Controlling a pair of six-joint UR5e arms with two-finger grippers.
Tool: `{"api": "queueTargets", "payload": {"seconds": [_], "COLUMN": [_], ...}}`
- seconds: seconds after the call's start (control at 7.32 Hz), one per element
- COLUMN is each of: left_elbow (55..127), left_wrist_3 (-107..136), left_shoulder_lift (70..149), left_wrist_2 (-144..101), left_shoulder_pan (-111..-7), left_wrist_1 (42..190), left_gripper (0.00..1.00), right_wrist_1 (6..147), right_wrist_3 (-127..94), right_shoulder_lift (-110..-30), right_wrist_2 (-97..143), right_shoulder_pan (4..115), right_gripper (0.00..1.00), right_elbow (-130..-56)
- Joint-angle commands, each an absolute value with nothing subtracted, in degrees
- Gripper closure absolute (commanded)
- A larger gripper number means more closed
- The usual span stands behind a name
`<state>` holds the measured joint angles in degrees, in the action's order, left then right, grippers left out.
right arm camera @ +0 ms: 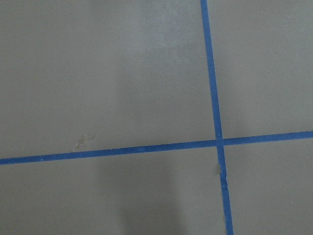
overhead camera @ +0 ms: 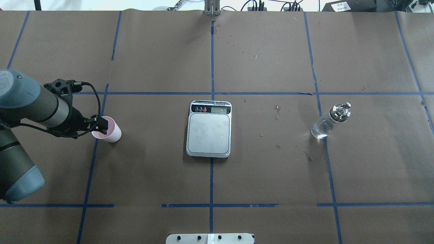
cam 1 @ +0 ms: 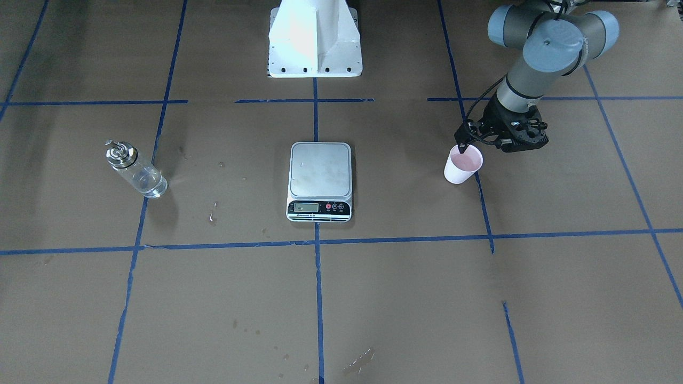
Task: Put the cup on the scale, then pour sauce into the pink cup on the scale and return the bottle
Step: 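Move the left gripper down to the pink paper cup and grasp it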
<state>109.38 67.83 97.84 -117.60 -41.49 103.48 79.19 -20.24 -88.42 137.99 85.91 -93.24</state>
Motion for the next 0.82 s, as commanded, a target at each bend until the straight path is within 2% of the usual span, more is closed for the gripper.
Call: {"api": "queueTargets", "payload": {"seconds": [0.0,0.14,0.41,0.55,0.68], "left_elbow": [108.55,108.11,107.23,107.23,107.14], "left_wrist_3": [67.85,67.76,67.85,67.94,67.85], "left_shoulder_lift": [98.09,98.17,98.61,99.05,99.40], "left_wrist_2": [-117.60,-117.51,-117.51,-117.60,-117.60], "left_shoulder_pan": [-41.48,-41.40,-41.48,-41.48,-41.48], "left_wrist_1": [103.45,103.45,103.45,103.53,103.45], "left_gripper": [0.03,0.04,0.18,0.30,0.49], "right_wrist_1": [79.19,79.19,79.19,79.19,79.19], "right_wrist_3": [-20.21,-20.21,-20.21,-20.21,-20.21], "right_shoulder_lift": [-88.42,-88.42,-88.42,-88.42,-88.42], "right_wrist_2": [137.99,137.99,137.99,137.99,137.99], "right_shoulder_pan": [85.87,85.87,85.87,85.87,85.96], "right_gripper": [0.00,0.00,0.00,0.00,0.00], "right_elbow": [-93.16,-93.25,-93.25,-93.16,-93.16]}}
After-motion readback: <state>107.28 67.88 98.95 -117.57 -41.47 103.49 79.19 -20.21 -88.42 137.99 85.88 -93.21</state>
